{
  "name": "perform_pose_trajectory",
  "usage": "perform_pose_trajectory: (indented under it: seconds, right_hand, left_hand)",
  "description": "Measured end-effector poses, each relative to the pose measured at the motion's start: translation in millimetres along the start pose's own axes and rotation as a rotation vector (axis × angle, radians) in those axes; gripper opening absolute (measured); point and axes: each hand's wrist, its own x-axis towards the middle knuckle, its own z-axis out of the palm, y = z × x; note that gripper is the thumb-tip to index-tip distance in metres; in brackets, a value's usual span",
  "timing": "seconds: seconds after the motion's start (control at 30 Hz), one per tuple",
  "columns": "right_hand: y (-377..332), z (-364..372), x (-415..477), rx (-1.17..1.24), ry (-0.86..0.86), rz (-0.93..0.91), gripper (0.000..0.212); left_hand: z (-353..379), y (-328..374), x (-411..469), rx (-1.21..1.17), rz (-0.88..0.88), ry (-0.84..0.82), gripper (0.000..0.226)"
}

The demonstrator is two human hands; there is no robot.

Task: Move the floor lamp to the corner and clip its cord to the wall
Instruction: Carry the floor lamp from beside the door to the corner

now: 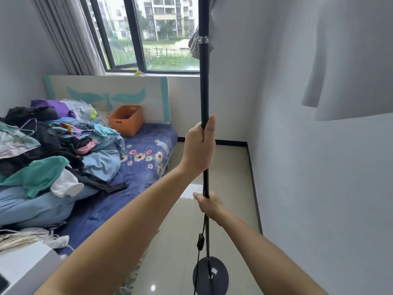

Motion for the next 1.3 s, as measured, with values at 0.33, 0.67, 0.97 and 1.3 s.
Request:
perform_pose_trajectory:
  seconds: [0.33, 0.67, 0.97, 1.3]
  right_hand:
    - [-35, 9, 160, 0.026, 0.214, 0.082, 0.039]
    - [-82, -2, 294, 0.068, 0.316, 0.139, 0.05]
    - [-80, -65, 452, 0.095, 0.185, 0.137, 0.049]
    - [-110, -173, 620, 0.117, 0.011, 0.122, 0.047]
  left_hand:
    - [8, -110, 133, -0.115, 0.021, -0.227, 0.058]
    - [37, -181, 272, -0.142, 0.085, -0.5, 0.057]
    - [139, -260, 394, -0.095, 0.04, -0.419, 0.051]
    - [251, -309, 548, 0.01, 0.016, -0.245, 0.051]
